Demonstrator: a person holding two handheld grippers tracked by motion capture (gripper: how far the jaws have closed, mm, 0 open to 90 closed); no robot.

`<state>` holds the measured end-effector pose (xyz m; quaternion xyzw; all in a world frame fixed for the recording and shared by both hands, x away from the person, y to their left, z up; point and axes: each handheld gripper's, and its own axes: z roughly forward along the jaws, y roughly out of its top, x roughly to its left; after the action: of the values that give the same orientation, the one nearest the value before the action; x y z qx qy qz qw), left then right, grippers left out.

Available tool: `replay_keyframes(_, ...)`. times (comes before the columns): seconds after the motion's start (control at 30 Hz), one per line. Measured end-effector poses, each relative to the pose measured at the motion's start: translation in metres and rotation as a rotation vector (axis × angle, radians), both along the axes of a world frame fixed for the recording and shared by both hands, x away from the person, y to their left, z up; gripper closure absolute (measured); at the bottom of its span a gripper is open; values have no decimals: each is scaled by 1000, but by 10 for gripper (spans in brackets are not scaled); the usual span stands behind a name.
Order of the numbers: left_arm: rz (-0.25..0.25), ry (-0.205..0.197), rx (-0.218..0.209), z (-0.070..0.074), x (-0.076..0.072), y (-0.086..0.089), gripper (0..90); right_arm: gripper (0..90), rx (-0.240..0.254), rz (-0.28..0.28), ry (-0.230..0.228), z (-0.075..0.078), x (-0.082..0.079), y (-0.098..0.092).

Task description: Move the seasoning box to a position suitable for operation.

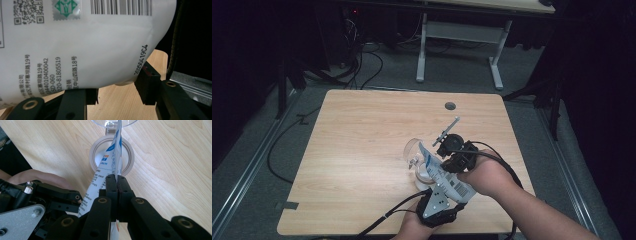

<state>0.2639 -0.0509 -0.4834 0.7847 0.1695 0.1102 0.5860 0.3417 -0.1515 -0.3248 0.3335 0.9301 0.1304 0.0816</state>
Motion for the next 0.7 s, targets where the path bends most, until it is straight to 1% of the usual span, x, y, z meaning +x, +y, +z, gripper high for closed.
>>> replay_keyframes(0.37,1,6,-8,1,0,0,581,900,-3,4,-2,0,1,2)
replay_keyframes(0.7,0,2,-6,1,-1,0,573,900,-6,3,-2,0,1,3)
